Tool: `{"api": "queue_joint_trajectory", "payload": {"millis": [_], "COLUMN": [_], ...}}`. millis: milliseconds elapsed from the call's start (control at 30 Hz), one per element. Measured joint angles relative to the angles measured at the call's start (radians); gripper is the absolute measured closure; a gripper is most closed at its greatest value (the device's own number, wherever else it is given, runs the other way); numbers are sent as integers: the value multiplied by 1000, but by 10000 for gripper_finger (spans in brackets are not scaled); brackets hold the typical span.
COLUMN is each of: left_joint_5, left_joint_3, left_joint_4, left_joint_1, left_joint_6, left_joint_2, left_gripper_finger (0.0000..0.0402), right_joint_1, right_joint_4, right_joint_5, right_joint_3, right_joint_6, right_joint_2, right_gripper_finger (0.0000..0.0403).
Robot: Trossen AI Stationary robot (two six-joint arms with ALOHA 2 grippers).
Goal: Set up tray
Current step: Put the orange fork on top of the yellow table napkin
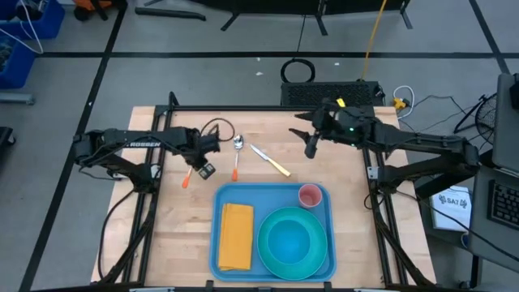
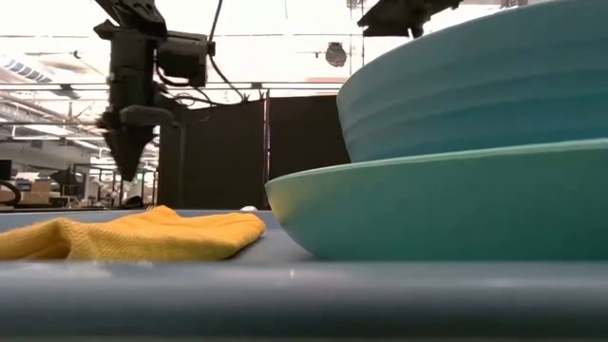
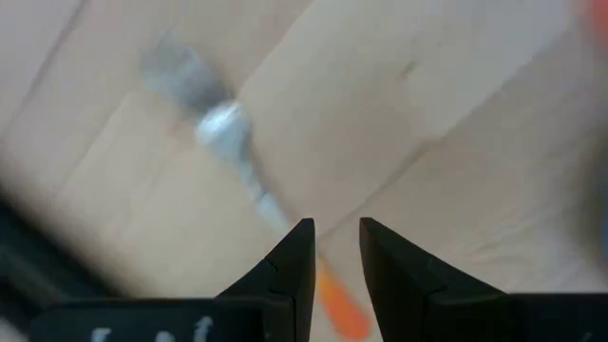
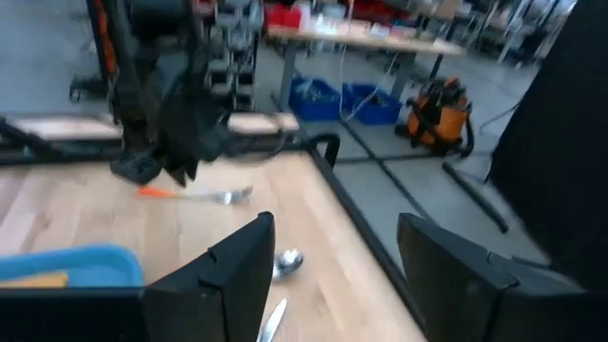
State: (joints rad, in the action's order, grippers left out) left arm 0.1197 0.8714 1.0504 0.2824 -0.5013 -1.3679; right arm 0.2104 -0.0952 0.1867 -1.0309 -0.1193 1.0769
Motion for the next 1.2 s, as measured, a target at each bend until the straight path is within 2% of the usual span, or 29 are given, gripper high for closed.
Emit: {"api": "queue_joint_trajectory", "payload": {"millis": [100,267,433,567,667,800,900,1067,1200], "left_joint_5": [12,-29,-13,-20,-43,-64,-65,-75,-115], "left_joint_3": [0,-7,-120,-253,-298,-287,-254,-211,-207], "left_joint_4": [59,48,53,-7,-50,-62,-65,-62,-154], "left_joint_1": [-16,-33,-12,32,56,60,69,96,116], "left_joint_6": [-70,-89,-174,-228,-236,-199,-159,-130,-178], "left_joint_2": [5,5,19,19,24,46,78,131,158], "left_gripper_finger": [313,313,308,266,219,162,139,135,147], "right_joint_1": [9,13,12,12,12,11,11,11,11], "right_joint_4": [48,137,144,151,170,175,174,174,174], "right_joint_5": [0,0,-4,-6,-7,-8,-8,-8,-8], "right_joint_3": [53,124,141,142,142,142,142,142,142], "right_joint_6": [-10,-24,-29,-41,-50,-50,-46,-38,-32], "right_joint_2": [-43,-69,-70,-70,-70,-70,-70,-70,-70], "right_gripper_finger": [190,190,190,190,190,190,190,190,190]}}
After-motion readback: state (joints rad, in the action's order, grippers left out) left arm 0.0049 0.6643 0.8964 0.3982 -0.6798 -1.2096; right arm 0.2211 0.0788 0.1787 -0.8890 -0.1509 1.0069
